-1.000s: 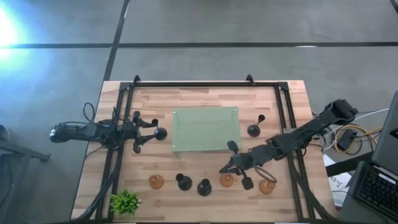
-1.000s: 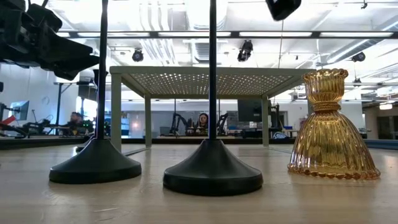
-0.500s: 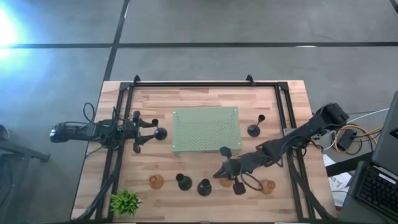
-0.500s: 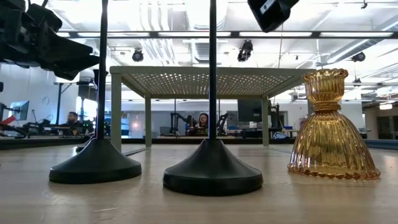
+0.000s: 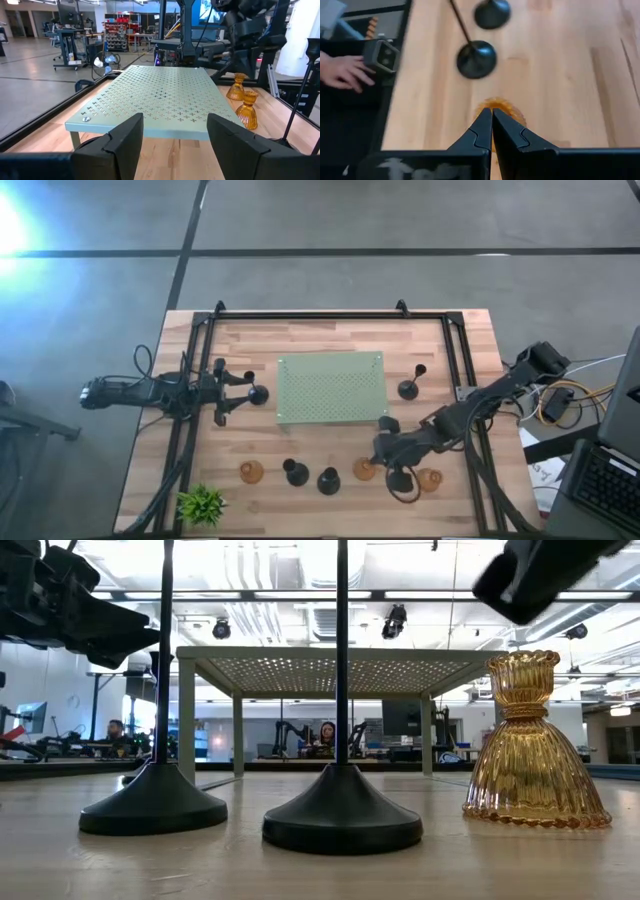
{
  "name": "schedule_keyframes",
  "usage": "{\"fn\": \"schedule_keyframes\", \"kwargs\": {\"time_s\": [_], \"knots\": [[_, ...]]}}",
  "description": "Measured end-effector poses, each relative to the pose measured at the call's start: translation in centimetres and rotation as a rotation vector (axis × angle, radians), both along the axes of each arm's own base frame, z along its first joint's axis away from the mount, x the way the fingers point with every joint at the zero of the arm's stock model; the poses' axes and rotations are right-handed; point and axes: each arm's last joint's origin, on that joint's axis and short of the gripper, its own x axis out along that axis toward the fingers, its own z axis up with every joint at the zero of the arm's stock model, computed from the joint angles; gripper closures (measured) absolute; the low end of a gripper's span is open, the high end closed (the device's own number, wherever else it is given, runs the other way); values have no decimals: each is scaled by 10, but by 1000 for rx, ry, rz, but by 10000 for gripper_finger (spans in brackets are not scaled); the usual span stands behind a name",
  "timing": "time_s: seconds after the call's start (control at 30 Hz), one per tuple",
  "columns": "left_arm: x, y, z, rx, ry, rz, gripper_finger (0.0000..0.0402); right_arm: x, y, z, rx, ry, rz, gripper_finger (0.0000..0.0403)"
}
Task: Pick & Place candle stick holders
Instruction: Put the yellow glass candle holder on the shelf
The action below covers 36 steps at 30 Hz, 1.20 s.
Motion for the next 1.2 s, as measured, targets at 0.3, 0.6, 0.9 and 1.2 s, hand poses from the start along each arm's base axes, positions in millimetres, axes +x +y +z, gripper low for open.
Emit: {"fn": "schedule_keyframes", "kwargs": {"time_s": [0.3, 0.6, 0.9, 1.2], "knots": [[0, 0, 0, 0, -1, 0, 177, 2, -7, -4, 35, 21, -101, 385], [0, 0, 0, 0, -2, 0, 177, -4, -6, -4, 123, 122, -78, 323], [0, 0, 0, 0, -2, 0, 177, -57, -3, -2, 90, 553, -309, 324], [0, 0, 0, 0, -3, 0, 177, -89, 12, 10, 140, 544, -395, 307]]}}
